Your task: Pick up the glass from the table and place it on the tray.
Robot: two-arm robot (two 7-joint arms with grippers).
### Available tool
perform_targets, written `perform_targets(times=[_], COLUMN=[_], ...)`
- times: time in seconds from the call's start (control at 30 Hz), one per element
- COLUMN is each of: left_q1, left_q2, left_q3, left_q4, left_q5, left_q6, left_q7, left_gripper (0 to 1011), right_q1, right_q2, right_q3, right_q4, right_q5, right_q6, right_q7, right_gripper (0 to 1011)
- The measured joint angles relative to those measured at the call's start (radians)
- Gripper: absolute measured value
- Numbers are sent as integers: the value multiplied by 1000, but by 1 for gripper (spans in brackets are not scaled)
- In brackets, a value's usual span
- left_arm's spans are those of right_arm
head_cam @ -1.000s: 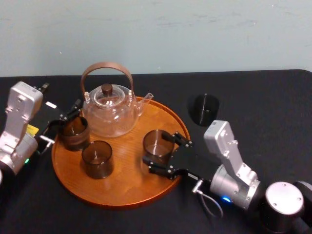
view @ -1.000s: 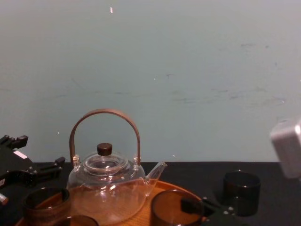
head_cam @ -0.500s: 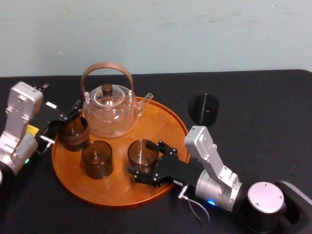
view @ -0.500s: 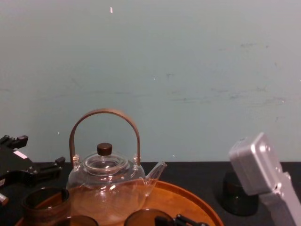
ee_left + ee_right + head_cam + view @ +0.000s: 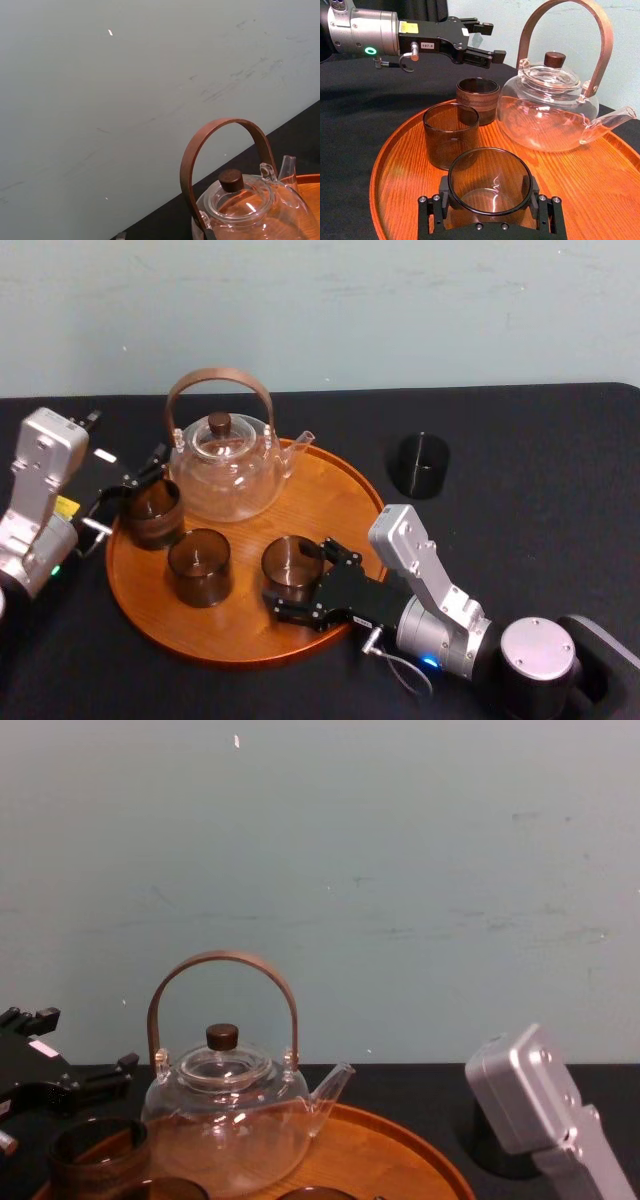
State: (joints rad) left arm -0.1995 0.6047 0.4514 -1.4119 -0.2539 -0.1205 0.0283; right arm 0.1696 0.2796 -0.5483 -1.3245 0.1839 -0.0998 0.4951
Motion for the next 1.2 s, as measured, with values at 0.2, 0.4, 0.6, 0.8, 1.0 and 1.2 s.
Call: perform_targets(times=[0.2,0.4,0.6,0.8,1.0,1.2], left_q1=[0,0,0,0,0,0], left_q2=[0,0,0,0,0,0], left_q3=[0,0,0,0,0,0], left_q4=[0,0,0,0,0,0], left_q5=[0,0,0,0,0,0], left_q6=[0,0,0,0,0,0], left_q7=[0,0,0,0,0,0], left_gripper=[1001,1001,1001,1001,1001,1001], right_q1=[-1,-1,-1,-3,-16,-34], right_q2=[0,1,1,3,19,41], right_q3=[1,1,2,4,13,26], right_q4=[0,-1,-2,-6,-44,-102], right_q5=[1,1,2,5,6,2], right_q6=[-1,-2,-4,-17,-58,-89], right_q7=[1,1,2,5,4,0], right_gripper=[908,974,1002,1002,1002,1002])
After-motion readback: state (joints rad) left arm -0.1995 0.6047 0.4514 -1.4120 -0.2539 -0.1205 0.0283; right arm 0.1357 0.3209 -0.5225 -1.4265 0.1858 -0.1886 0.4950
